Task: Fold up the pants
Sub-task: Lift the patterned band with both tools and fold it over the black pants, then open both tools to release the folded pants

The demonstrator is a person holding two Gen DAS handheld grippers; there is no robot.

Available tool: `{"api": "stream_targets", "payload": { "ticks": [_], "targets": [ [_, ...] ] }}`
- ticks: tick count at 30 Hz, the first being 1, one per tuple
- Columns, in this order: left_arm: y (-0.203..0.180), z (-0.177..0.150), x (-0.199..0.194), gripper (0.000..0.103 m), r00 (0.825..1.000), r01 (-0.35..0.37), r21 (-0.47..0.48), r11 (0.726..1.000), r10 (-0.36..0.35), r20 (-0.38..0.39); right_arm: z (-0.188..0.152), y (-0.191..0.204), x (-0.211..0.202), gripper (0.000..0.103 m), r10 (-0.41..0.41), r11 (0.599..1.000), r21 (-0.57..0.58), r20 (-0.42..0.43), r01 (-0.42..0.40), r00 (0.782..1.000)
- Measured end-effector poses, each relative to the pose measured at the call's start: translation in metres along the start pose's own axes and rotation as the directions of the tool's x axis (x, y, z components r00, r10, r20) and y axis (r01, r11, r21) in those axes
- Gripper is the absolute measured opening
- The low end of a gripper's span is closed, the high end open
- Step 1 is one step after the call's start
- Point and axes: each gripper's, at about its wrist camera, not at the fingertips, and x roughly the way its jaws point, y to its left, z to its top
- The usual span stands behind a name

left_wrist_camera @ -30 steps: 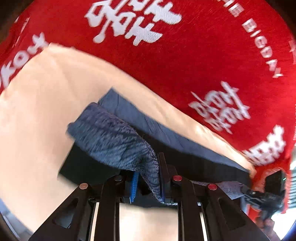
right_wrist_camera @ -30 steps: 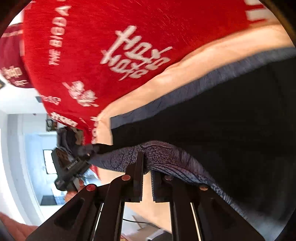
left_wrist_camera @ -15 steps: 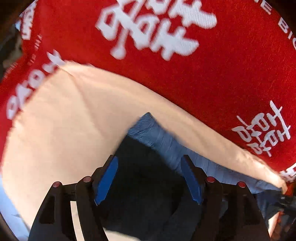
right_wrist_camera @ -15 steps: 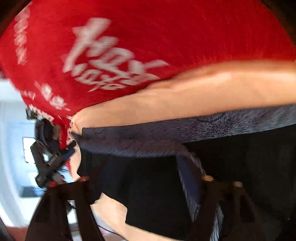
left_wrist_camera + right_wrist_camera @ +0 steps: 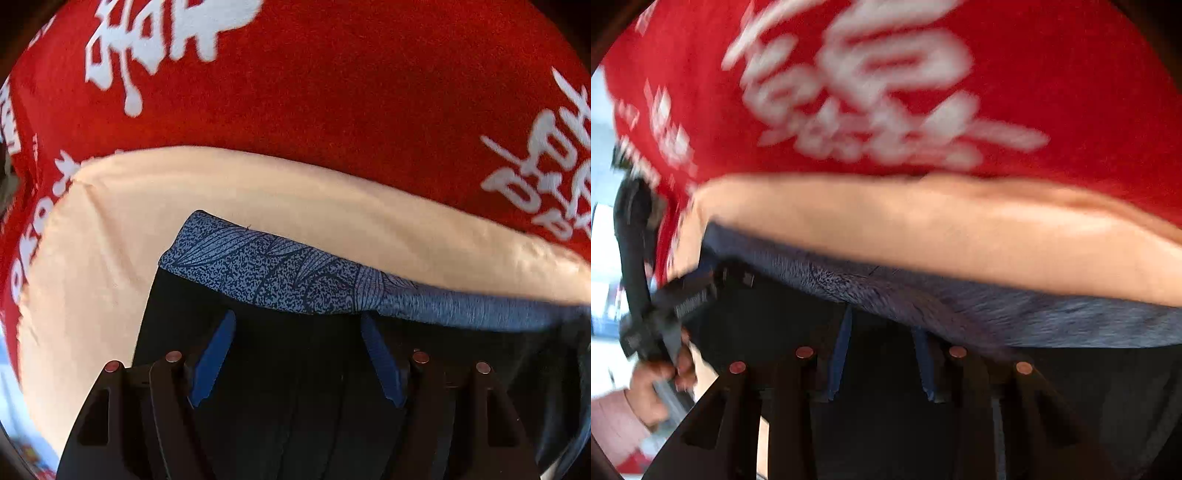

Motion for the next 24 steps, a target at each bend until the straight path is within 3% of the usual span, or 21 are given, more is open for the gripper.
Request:
{"api": "stream_targets", "payload": {
  "ticks": [2, 4, 6, 15, 21, 24],
  "targets": [
    [-0.002, -0.002, -0.009, 0.072, 0.999, -0.010, -0.003, 1.000, 0.010, -0.033, -0.005, -0.012, -0.018, 0.039, 0.038, 0.997, 0.073, 0.022, -0.040, 0.999],
    [-0.009, -0.009, -0.025, 0.072, 0.999, 0.016, 0.017, 1.000, -0.015, -0.051, -0.017, -0.021, -0.039, 0.055, 0.050, 0.993, 0.104, 0.041, -0.054, 0.998],
    [-0.024, -0.027, -0.038, 0.072, 0.997, 0.030, 0.060, 0.998, -0.026, -0.069, -0.041, -0.032, -0.063, 0.064, 0.059, 0.989, 0.131, 0.060, -0.067, 0.996],
    [-0.124, -0.121, -0.081, 0.072, 0.974, 0.150, 0.213, 0.965, -0.107, -0.201, -0.183, -0.105, -0.129, 0.065, 0.078, 0.919, 0.384, 0.046, -0.090, 0.996],
    [-0.192, -0.142, -0.093, 0.072, 0.970, 0.204, 0.318, 0.926, -0.148, -0.192, -0.275, -0.141, -0.164, 0.065, 0.010, 0.838, 0.544, 0.041, -0.031, 0.999],
    [-0.217, -0.143, -0.102, 0.072, 0.970, 0.233, 0.352, 0.907, -0.190, -0.152, -0.322, -0.157, -0.186, 0.065, -0.039, 0.768, 0.640, 0.071, -0.015, 0.997]
  ]
}}
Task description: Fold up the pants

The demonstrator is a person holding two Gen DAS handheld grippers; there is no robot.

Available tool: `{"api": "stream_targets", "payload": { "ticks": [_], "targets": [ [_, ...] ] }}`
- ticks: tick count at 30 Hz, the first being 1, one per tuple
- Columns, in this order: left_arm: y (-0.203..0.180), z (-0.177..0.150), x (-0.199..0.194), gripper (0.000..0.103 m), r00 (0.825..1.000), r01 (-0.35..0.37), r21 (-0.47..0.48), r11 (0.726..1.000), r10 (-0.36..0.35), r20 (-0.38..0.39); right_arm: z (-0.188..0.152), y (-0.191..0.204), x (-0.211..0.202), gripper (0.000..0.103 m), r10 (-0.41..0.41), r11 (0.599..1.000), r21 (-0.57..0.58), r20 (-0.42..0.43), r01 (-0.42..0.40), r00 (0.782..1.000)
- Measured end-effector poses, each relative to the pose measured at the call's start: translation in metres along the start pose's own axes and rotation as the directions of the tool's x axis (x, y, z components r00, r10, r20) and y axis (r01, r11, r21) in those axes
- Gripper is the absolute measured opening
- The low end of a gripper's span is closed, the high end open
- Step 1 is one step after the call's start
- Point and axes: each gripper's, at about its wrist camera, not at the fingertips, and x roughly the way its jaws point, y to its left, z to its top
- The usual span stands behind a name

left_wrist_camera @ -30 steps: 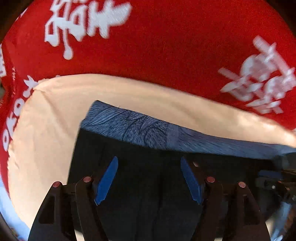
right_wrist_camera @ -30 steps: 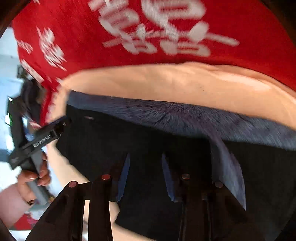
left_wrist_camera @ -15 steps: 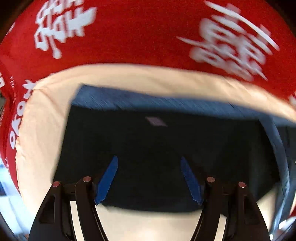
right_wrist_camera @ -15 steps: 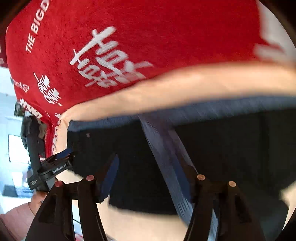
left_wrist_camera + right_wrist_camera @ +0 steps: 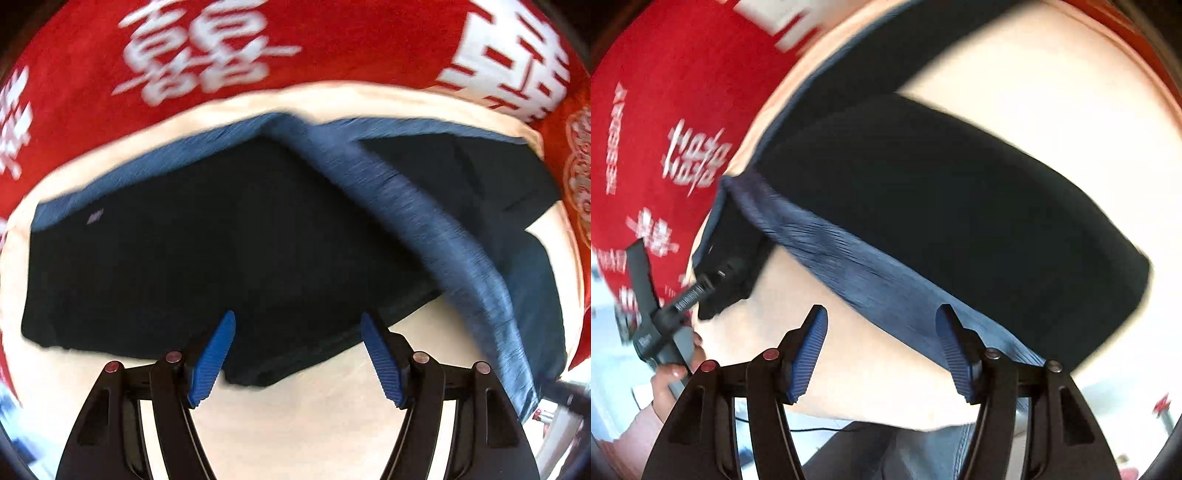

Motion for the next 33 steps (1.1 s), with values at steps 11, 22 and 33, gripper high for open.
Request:
{"api": "stream_targets", "payload": {
  "ticks": [11, 22, 33],
  "targets": [
    [-0.041, -0.007, 0.017, 0.078, 0.999, -0.026, 0.085, 0.996, 0.025, 0.023, -0.074, -0.101, -0.010, 0.065, -0.068, 0.965, 0.259, 0.120, 0.035, 0.990],
    [-0.041, -0.014, 0.014, 0.081, 0.999, -0.035, 0.116, 0.993, 0.030, 0.041, -0.064, -0.117, 0.008, 0.029, 0.122, 0.962, 0.230, 0.121, -0.148, 0.985],
    [-0.063, -0.013, 0.016, 0.082, 0.995, -0.096, 0.064, 0.993, 0.099, -0.034, 0.019, -0.062, -0.079, 0.013, 0.273, 0.960, 0.021, 0.140, -0.279, 0.952]
  ]
}}
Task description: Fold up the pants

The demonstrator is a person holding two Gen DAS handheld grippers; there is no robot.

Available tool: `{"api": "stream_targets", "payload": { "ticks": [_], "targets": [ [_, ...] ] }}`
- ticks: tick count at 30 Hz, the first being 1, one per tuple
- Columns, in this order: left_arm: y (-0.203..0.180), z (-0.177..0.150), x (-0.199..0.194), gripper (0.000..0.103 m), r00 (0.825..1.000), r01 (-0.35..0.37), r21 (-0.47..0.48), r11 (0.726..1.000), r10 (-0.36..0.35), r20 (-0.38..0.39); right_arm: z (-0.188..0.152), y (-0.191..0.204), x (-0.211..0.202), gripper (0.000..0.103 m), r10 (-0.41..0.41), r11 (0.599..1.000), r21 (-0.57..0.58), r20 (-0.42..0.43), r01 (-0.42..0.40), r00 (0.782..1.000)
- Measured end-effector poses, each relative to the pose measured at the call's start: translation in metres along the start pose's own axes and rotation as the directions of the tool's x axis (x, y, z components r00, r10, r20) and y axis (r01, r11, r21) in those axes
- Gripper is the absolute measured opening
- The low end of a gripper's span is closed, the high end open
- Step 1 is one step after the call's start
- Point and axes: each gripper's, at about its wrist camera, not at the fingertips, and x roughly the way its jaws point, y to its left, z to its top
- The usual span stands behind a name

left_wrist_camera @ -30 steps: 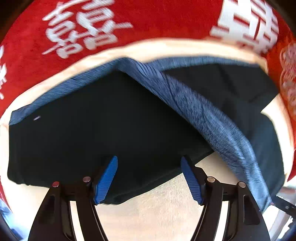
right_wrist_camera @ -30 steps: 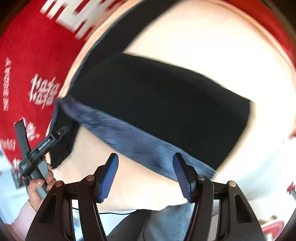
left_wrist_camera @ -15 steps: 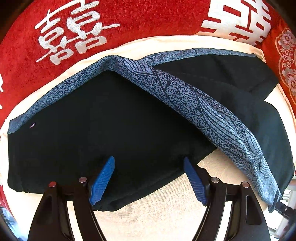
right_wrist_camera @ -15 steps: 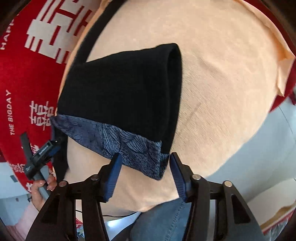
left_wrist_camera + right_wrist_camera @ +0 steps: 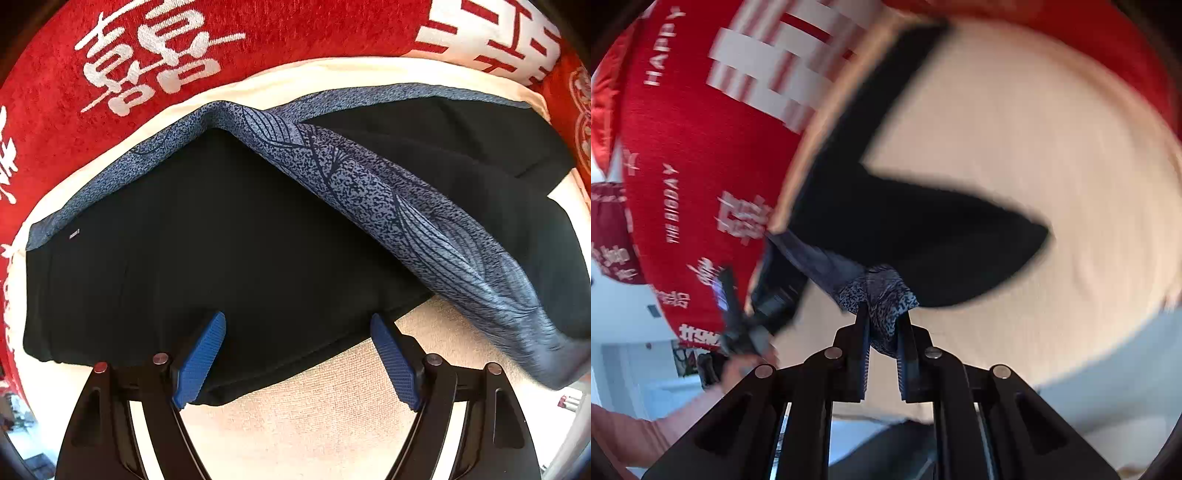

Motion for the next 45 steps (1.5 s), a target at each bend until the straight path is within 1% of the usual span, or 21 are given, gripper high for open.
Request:
{"api": "stream_targets", "payload": {
  "ticks": [2, 5, 8, 11, 13, 14, 15, 16, 17, 20, 24, 26, 29, 30, 33, 37, 39, 40, 42, 43, 45],
  "targets": [
    [-0.003, 0.001, 0.000, 0.082, 1.000, -0.007, -0.017, 1.000, 0.007, -0.013, 0.042, 0.020, -0.010, 0.013, 0.033, 0.998, -0.056, 0.028, -0.031, 0.999],
    [-0.006, 0.001, 0.000, 0.082, 1.000, -0.015, -0.030, 0.999, 0.015, -0.024, 0.105, 0.040, -0.013, 0.013, 0.039, 0.992, -0.126, 0.056, -0.032, 0.998],
    [-0.009, 0.003, 0.001, 0.082, 0.999, -0.020, -0.042, 0.999, 0.018, -0.038, 0.163, 0.055, -0.004, 0.013, 0.016, 0.985, -0.170, 0.087, -0.001, 0.996],
    [-0.008, 0.005, 0.002, 0.082, 0.999, -0.019, -0.060, 0.998, 0.016, -0.045, 0.229, 0.067, 0.020, 0.014, -0.062, 0.969, -0.230, 0.114, 0.087, 0.992],
    [-0.010, 0.005, 0.002, 0.082, 0.999, -0.022, -0.068, 0.997, 0.019, -0.047, 0.256, 0.067, 0.037, 0.019, -0.143, 0.945, -0.276, 0.139, 0.177, 0.980],
    [-0.012, 0.005, 0.002, 0.082, 0.999, -0.026, -0.073, 0.997, 0.023, -0.050, 0.275, 0.067, 0.056, 0.027, -0.222, 0.921, -0.292, 0.145, 0.256, 0.964],
    [-0.014, 0.005, 0.002, 0.082, 0.998, -0.031, -0.077, 0.997, 0.026, -0.054, 0.285, 0.066, 0.069, 0.044, -0.269, 0.907, -0.297, 0.133, 0.297, 0.954],
    [-0.015, 0.005, 0.000, 0.082, 0.998, -0.033, -0.085, 0.996, 0.028, -0.058, 0.292, 0.065, 0.080, 0.054, -0.328, 0.887, -0.301, 0.122, 0.350, 0.937],
    [-0.015, 0.006, -0.002, 0.082, 0.998, -0.033, -0.095, 0.995, 0.027, -0.061, 0.293, 0.065, 0.084, 0.054, -0.355, 0.878, -0.297, 0.120, 0.375, 0.927],
    [-0.015, 0.014, -0.014, 0.082, 0.998, -0.017, -0.138, 0.990, 0.010, -0.056, 0.273, 0.068, 0.076, 0.055, -0.291, 0.906, -0.287, 0.107, 0.310, 0.951],
    [-0.016, 0.042, -0.032, 0.082, 1.000, 0.003, -0.169, 0.986, 0.000, 0.017, 0.232, 0.046, 0.060, 0.055, -0.343, 0.910, -0.209, 0.105, 0.358, 0.934],
    [-0.019, 0.058, -0.032, 0.082, 0.999, 0.014, -0.172, 0.985, -0.007, 0.040, 0.227, 0.029, 0.060, 0.055, -0.365, 0.913, -0.155, 0.107, 0.378, 0.925],
    [-0.027, 0.079, -0.020, 0.082, 0.999, -0.001, -0.167, 0.986, 0.010, 0.050, 0.235, 0.004, 0.068, 0.054, -0.355, 0.928, -0.075, 0.116, 0.365, 0.928],
    [-0.027, 0.087, -0.014, 0.082, 0.999, -0.007, -0.167, 0.986, 0.015, 0.048, 0.235, 0.004, 0.069, 0.049, -0.363, 0.925, -0.068, 0.132, 0.374, 0.922],
    [-0.029, 0.101, -0.002, 0.082, 0.999, -0.005, -0.182, 0.983, 0.012, 0.040, 0.245, 0.010, 0.087, 0.007, -0.348, 0.927, -0.105, 0.109, 0.359, 0.931],
    [-0.023, 0.098, 0.002, 0.082, 1.000, 0.012, -0.173, 0.985, -0.008, 0.025, 0.237, 0.033, 0.075, 0.007, -0.352, 0.902, -0.216, 0.138, 0.375, 0.926],
    [-0.028, 0.087, 0.010, 0.082, 1.000, -0.003, -0.143, 0.990, 0.002, -0.008, 0.228, 0.030, 0.074, 0.009, -0.403, 0.863, -0.277, 0.128, 0.423, 0.906],
    [-0.029, 0.080, 0.020, 0.082, 0.999, 0.002, -0.137, 0.991, -0.009, -0.051, 0.226, 0.024, 0.079, 0.014, -0.431, 0.847, -0.292, 0.107, 0.443, 0.896],
    [-0.027, 0.071, 0.021, 0.088, 1.000, 0.011, -0.155, 0.988, -0.014, -0.024, 0.229, 0.002, 0.096, 0.027, -0.471, 0.841, -0.290, 0.020, 0.456, 0.882],
    [-0.027, 0.070, 0.021, 0.089, 0.999, 0.001, -0.148, 0.989, -0.006, -0.034, 0.231, 0.000, 0.092, 0.039, -0.447, 0.857, -0.273, 0.031, 0.437, 0.894],
    [-0.026, 0.073, 0.017, 0.089, 0.998, -0.015, -0.139, 0.990, 0.007, -0.056, 0.229, 0.009, 0.082, 0.043, -0.502, 0.824, -0.270, 0.058, 0.498, 0.863]
  ]
}}
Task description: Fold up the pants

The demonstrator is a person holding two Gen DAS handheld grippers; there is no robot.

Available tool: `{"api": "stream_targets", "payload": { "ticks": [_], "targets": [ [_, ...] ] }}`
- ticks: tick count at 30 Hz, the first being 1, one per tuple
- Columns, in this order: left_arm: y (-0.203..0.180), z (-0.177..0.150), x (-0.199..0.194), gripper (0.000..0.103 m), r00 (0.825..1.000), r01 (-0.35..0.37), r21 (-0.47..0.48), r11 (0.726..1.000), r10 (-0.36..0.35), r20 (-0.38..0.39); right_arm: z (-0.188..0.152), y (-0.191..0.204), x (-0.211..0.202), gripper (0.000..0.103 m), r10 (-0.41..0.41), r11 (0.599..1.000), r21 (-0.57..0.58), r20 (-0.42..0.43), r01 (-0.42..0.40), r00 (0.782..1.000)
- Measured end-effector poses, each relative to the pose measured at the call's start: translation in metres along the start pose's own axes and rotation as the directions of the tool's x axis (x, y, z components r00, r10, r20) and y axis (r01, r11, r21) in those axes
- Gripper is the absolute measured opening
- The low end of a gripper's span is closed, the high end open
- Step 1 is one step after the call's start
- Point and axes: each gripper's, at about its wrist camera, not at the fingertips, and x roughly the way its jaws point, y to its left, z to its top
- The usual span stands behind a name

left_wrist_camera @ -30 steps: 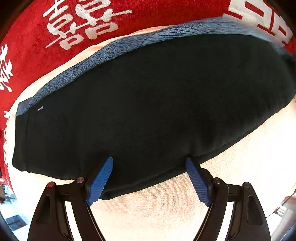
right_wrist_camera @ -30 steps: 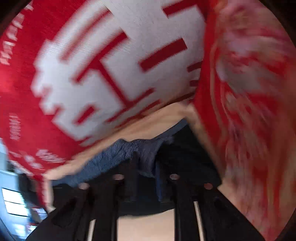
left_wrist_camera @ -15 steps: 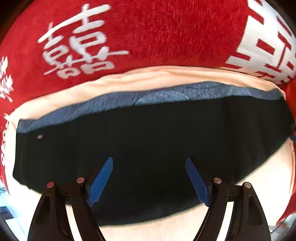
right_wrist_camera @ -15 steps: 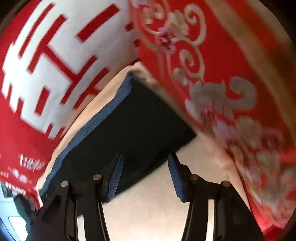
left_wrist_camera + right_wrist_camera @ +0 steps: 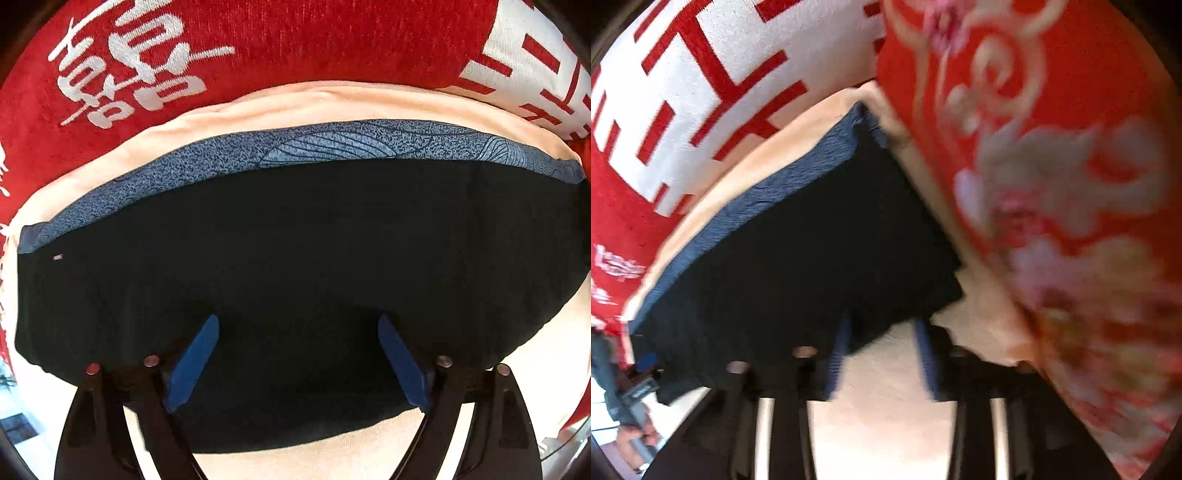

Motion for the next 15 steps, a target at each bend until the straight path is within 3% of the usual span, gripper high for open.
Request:
{"api": "stream_targets", "payload": {
  "ticks": [2, 6, 11, 12, 15],
  "targets": [
    [0.004, 0.005, -0.010, 0.089, 1.000, -0.003, 0.004, 1.000, 0.003, 0.026, -0.008, 0.008, -0.031, 0.044, 0.030, 1.000, 0.004, 0.088, -0.031, 0.996],
    [-0.007, 0.032, -0.022, 0.089, 0.994, -0.015, 0.020, 1.000, 0.013, 0.109, 0.006, 0.040, -0.048, 0.043, 0.047, 0.994, -0.107, 0.162, -0.030, 0.986],
    [-0.014, 0.067, -0.008, 0.089, 0.988, -0.045, -0.016, 0.999, 0.047, 0.149, 0.062, 0.053, -0.018, 0.043, -0.104, 0.987, -0.098, 0.204, 0.126, 0.973],
    [-0.014, 0.067, -0.003, 0.089, 0.988, -0.050, -0.020, 0.999, 0.052, 0.144, 0.072, 0.050, -0.005, 0.037, -0.142, 0.984, -0.078, 0.177, 0.158, 0.974],
    [-0.002, 0.068, 0.014, 0.089, 0.989, -0.085, -0.037, 0.996, 0.089, 0.115, 0.091, 0.048, 0.018, 0.005, -0.153, 0.985, -0.061, 0.101, 0.160, 0.983]
  ]
}}
